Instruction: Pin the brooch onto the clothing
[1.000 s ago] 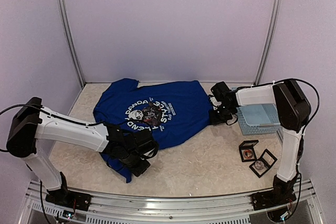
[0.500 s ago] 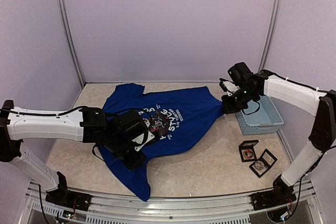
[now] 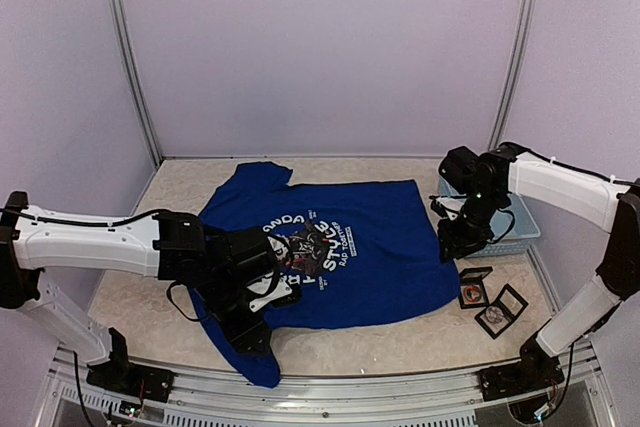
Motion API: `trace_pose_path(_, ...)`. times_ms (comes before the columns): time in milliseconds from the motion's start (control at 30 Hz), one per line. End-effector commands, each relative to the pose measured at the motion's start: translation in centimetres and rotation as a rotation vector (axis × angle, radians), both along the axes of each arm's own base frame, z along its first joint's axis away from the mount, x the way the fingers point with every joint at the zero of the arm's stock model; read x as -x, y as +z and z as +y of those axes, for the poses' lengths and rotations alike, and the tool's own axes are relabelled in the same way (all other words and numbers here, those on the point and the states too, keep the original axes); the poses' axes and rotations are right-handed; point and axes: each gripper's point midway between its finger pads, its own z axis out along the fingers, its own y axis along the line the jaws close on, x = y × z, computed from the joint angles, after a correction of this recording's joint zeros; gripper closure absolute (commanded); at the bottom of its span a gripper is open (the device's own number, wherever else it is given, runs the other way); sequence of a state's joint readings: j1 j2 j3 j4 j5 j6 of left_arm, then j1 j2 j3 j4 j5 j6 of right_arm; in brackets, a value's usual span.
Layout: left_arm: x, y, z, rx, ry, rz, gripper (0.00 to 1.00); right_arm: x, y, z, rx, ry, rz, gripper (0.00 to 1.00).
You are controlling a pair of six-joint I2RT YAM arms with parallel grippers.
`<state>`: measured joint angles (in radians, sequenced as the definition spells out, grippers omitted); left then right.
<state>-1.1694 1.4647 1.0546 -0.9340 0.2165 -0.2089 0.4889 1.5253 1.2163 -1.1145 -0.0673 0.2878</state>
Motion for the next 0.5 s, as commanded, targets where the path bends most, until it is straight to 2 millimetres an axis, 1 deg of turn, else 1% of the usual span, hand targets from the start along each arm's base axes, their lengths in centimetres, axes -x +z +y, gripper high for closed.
trace_pose_path(0, -1.0, 1.9, -1.0, 0.063, -0.002, -0.065, 0.32, -0.1, 4.5, -0.2, -0.01, -0.009, -0.087, 0.57)
trace_pose_path(33, -2.1, 2.8, -1.4, 0.095, 0.021, -0.104, 0.31, -1.3, 5.6, 0.6, -0.049, -0.003, -0.139, 0.56)
trace_pose_path(100, -5.1, 4.3, -1.9, 0.174, 0.114, -0.146, 0.32, -3.3, 6.4, 2.5, -0.122, 0.028, -0.201, 0.56)
trace_pose_path(133, -6.7, 4.8, -1.9, 0.219, 0.176, -0.144, 0.32, -4.5, 6.4, 3.3, -0.14, 0.036, -0.225, 0.56)
trace_pose_path(167, -8.8, 5.5, -1.6, 0.272, 0.259, -0.145, 0.33, -5.8, 6.3, 4.0, -0.15, 0.043, -0.257, 0.57)
trace_pose_path(200, -10.4, 5.8, -1.0, 0.309, 0.337, -0.143, 0.35, -7.2, 5.9, 4.6, -0.148, 0.049, -0.281, 0.58)
trace_pose_path(233, -12.3, 6.0, -0.2, 0.339, 0.414, -0.154, 0.36, -8.8, 5.5, 5.0, -0.137, 0.046, -0.31, 0.6)
trace_pose_path(267, -13.8, 6.2, 0.8, 0.36, 0.486, -0.178, 0.36, -10.3, 4.7, 5.2, -0.111, 0.042, -0.327, 0.63)
trace_pose_path(300, -15.0, 5.9, 1.9, 0.362, 0.55, -0.204, 0.36, -11.9, 4.0, 5.5, -0.092, 0.044, -0.345, 0.66)
trace_pose_path(333, -16.0, 5.8, 3.0, 0.36, 0.612, -0.237, 0.36, -13.5, 2.5, 5.6, -0.058, 0.039, -0.35, 0.69)
trace_pose_path(400, -17.2, 5.0, 5.3, 0.354, 0.726, -0.265, 0.38, -16.3, 0.9, 6.1, -0.033, 0.03, -0.376, 0.75)
trace_pose_path(433, -17.7, 4.1, 6.7, 0.334, 0.799, -0.277, 0.41, -17.6, 0.0, 6.3, -0.031, 0.026, -0.389, 0.77)
trace_pose_path(467, -17.9, 3.1, 7.9, 0.322, 0.862, -0.273, 0.46, -18.9, -0.8, 6.3, -0.025, 0.013, -0.401, 0.79)
